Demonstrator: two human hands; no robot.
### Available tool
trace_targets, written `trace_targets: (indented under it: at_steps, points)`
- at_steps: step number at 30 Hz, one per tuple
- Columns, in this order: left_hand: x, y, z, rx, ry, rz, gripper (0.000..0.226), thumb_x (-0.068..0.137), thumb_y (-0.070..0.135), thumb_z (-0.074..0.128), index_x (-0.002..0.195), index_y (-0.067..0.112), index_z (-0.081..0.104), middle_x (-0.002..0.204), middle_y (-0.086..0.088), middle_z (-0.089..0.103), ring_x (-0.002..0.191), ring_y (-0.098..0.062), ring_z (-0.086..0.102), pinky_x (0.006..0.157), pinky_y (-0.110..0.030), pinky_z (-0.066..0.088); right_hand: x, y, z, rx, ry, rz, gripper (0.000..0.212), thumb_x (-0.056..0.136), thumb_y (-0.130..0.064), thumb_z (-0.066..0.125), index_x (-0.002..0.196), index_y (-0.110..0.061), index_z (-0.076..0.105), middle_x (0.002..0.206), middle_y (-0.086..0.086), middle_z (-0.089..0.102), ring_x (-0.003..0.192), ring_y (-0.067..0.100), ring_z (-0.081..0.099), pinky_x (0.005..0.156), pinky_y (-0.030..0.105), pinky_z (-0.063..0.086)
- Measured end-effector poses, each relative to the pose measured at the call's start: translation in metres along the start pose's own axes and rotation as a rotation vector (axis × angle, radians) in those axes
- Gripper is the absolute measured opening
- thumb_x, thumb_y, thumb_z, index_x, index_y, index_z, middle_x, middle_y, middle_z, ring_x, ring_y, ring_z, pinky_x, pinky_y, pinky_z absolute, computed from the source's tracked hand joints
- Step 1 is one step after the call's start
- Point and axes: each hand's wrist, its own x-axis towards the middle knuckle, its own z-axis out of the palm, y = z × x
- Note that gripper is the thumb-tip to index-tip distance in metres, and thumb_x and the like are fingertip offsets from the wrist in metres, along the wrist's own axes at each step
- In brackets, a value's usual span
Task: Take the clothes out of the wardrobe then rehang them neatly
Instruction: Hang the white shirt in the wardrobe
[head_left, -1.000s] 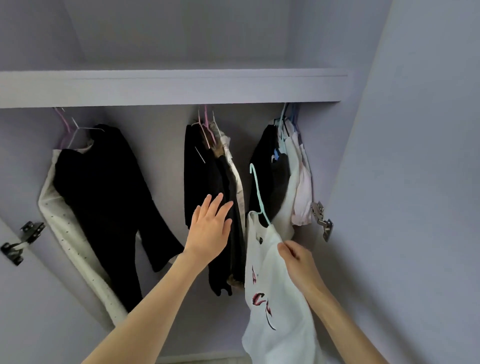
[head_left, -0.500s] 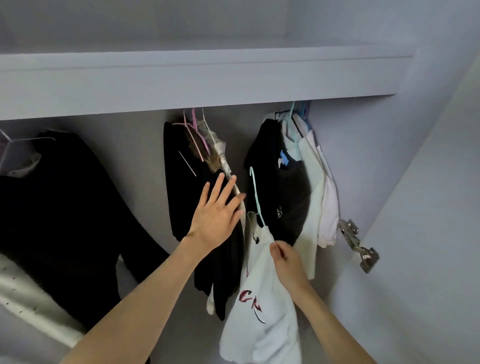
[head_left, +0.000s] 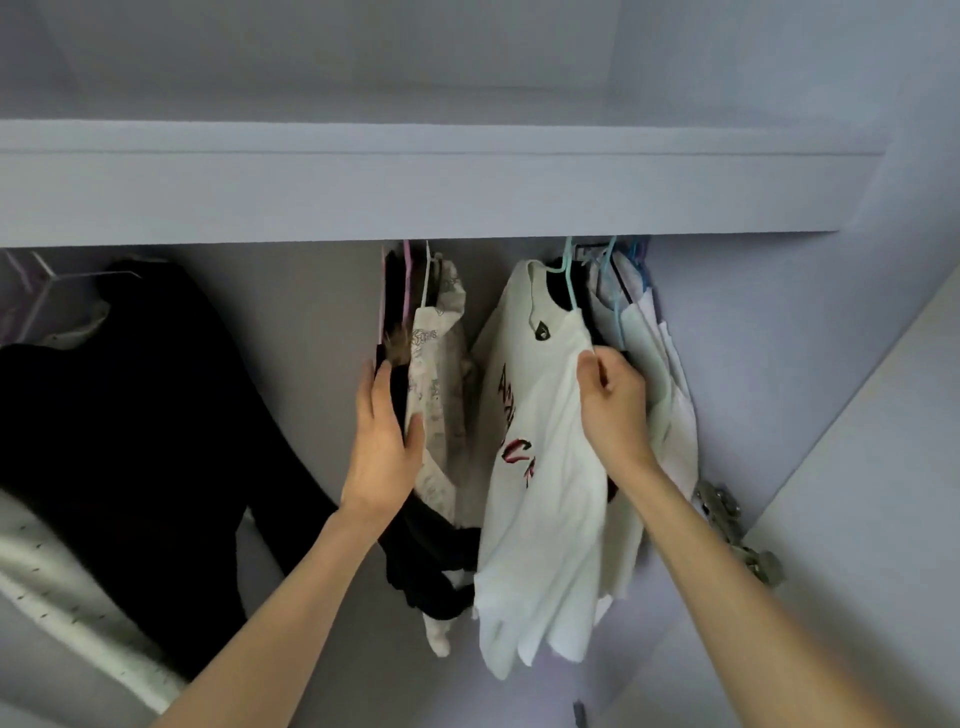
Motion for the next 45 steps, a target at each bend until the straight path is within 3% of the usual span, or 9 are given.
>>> trace_targets:
  at_steps: [5,8,13,18,27,31,36,40,45]
  points:
    - [0.002,0.005,-0.005,-0.119,-0.029,-0.224,0.062,0.097,0.028,0.043,0.149,0.019,0.010,0.114,-0.015,0.061,0.083,-0.022,0.064,0.076,-0.034,0.052,0.044,0.002,0.003,-0.126,0.083,0.042,0.036,0.098,-0.014,0.038,0.062,-0.013,0.034,0.057,-0.001,0.035,0.050,0.009,0.031,0.042,0.015,0.027]
    - [0.008,0.008,-0.005,-0.085,-0.025,-0.273,0.054,0.098,0.031,0.040,0.147,0.020,0.018,0.064,-0.004,0.055,0.038,-0.008,0.040,0.042,-0.021,0.036,0.053,0.018,0.004,-0.211,0.122,0.125,0.038,0.097,-0.013,0.038,0.060,-0.011,0.034,0.057,0.002,0.038,0.052,0.012,0.035,0.043,0.016,0.027]
    - [0.014,0.007,-0.005,-0.029,-0.016,-0.242,0.043,0.098,0.024,0.041,0.140,0.015,0.033,0.055,-0.002,0.052,0.037,-0.013,0.042,0.033,-0.015,0.030,0.055,0.024,-0.002,-0.579,0.070,0.023,0.028,0.095,-0.009,0.043,0.068,-0.001,0.048,0.067,0.015,0.052,0.066,0.028,0.049,0.057,0.027,0.026]
    - [0.012,0.009,-0.003,-0.023,-0.025,-0.252,0.044,0.098,0.025,0.041,0.140,0.014,0.032,0.054,-0.005,0.053,0.036,-0.014,0.042,0.032,-0.016,0.031,0.067,0.022,-0.019,-0.924,0.026,-0.150,0.042,0.092,-0.006,0.044,0.134,-0.010,0.047,0.090,0.021,0.065,0.085,0.037,0.060,0.074,0.038,0.046]
    - [0.012,0.009,0.000,-0.051,-0.034,-0.279,0.046,0.099,0.025,0.040,0.142,0.016,0.029,0.053,-0.003,0.051,0.030,-0.006,0.036,0.031,-0.016,0.028,0.072,0.028,-0.030,-0.926,0.094,0.005,0.043,0.091,-0.003,0.041,0.131,-0.014,0.051,0.100,0.026,0.064,0.095,0.045,0.059,0.077,0.044,0.048]
    - [0.007,0.004,-0.002,-0.062,-0.088,-0.197,0.051,0.098,0.025,0.040,0.145,0.021,0.021,0.068,-0.008,0.059,0.045,-0.010,0.053,0.040,-0.021,0.042,0.069,0.034,-0.029,-0.908,0.077,-0.001,0.045,0.092,-0.004,0.042,0.136,-0.015,0.047,0.104,0.024,0.062,0.096,0.043,0.058,0.076,0.042,0.047]
    - [0.003,-0.013,-0.006,0.092,-0.141,-0.062,0.061,0.096,0.031,0.044,0.148,0.016,0.016,0.148,-0.008,0.031,0.123,-0.027,0.049,0.096,-0.042,0.048,0.046,0.052,-0.017,-1.080,0.131,-0.247,0.041,0.074,0.000,0.067,0.114,0.006,0.058,0.105,0.028,0.057,0.098,0.044,0.054,0.085,0.050,0.046]
    - [-0.010,-0.020,-0.016,0.382,-0.082,0.150,0.060,0.094,0.032,0.045,0.144,0.004,0.026,0.151,-0.013,0.026,0.141,-0.026,0.020,0.112,-0.041,0.026,0.014,0.062,0.001,-1.103,0.041,-0.368,0.043,0.083,-0.019,0.059,0.121,0.002,0.056,0.124,0.025,0.053,0.121,0.041,0.046,0.107,0.054,0.023]
    - [-0.048,-0.033,-0.032,0.520,-0.108,0.219,0.054,0.094,0.037,0.032,0.141,0.011,0.033,0.148,-0.014,0.031,0.139,-0.028,0.023,0.109,-0.045,0.020,-0.040,0.061,0.033,-0.892,-0.099,-0.476,0.051,0.090,-0.036,0.036,0.124,-0.004,0.057,0.129,0.020,0.054,0.120,0.033,0.051,0.103,0.055,0.034]
